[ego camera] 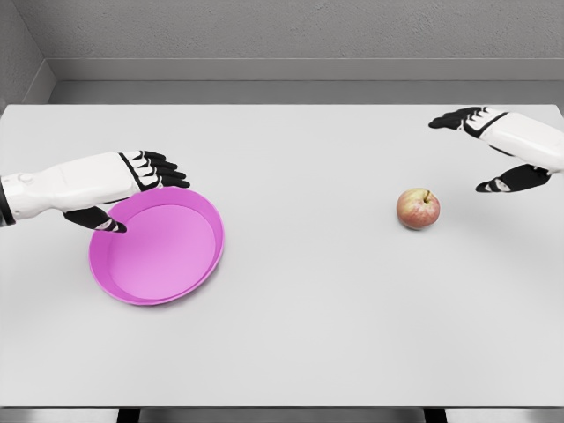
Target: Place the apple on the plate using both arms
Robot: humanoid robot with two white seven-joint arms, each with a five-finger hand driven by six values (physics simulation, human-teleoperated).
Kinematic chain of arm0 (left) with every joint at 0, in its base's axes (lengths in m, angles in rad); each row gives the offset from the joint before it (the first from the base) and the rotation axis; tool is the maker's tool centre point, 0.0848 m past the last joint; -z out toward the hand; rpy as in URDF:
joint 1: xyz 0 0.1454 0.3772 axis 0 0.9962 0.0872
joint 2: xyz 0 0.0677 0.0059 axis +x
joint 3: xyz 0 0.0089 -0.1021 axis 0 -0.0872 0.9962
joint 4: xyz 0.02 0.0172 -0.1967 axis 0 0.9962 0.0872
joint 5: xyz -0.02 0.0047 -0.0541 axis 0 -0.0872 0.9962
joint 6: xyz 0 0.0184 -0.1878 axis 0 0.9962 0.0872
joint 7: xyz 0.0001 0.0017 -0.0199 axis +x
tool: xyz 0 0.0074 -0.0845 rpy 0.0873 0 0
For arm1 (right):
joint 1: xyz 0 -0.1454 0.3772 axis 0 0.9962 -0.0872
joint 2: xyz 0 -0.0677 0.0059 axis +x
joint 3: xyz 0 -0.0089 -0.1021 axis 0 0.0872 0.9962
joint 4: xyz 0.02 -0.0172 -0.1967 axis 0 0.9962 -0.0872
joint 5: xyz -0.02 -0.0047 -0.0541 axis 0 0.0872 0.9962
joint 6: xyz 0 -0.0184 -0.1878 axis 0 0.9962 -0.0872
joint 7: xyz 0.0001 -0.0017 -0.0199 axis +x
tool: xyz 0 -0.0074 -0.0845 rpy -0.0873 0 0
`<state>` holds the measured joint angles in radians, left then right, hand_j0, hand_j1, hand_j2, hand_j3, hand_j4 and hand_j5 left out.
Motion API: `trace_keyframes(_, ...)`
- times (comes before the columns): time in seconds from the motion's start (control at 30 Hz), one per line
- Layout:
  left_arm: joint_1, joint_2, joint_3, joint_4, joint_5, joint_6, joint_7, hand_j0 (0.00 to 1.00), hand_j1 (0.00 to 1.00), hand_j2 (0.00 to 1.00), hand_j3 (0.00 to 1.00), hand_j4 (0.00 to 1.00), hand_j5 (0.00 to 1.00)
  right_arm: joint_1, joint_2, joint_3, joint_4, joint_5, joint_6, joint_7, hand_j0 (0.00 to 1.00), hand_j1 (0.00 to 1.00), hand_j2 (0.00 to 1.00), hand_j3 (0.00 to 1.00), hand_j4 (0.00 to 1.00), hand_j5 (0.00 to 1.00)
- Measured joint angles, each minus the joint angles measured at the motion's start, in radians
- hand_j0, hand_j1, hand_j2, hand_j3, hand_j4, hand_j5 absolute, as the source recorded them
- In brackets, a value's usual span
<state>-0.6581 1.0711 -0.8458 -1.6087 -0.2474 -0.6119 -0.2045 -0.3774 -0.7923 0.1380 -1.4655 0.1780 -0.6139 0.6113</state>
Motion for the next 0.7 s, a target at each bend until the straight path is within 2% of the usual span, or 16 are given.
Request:
trace_keyframes(0.3, -0.002, 0.000, -0.008, 0.000, 0.000, 0.000, 0.000, 1.00, 1.00, 1.00, 1.00, 1.00, 1.00, 0.012, -0.004, 0.009, 0.004, -0.028, 0.000, 0.000, 1.00, 1.00, 1.00, 1.00, 1.00, 1.00)
trace_keyframes(0.53, -0.002, 0.001, -0.012, 0.000, 0.000, 0.000, 0.000, 1.00, 1.00, 1.00, 1.00, 1.00, 1.00, 0.054, -0.044, 0.035, 0.008, -0.092, 0.000, 0.000, 1.00, 1.00, 1.00, 1.00, 1.00, 1.00)
trace_keyframes(0.7, -0.002, 0.002, -0.013, 0.000, 0.000, 0.000, 0.000, 1.00, 1.00, 1.00, 1.00, 1.00, 1.00, 0.051, -0.060, 0.071, 0.009, -0.101, 0.000, 0.000, 1.00, 1.00, 1.00, 1.00, 1.00, 1.00)
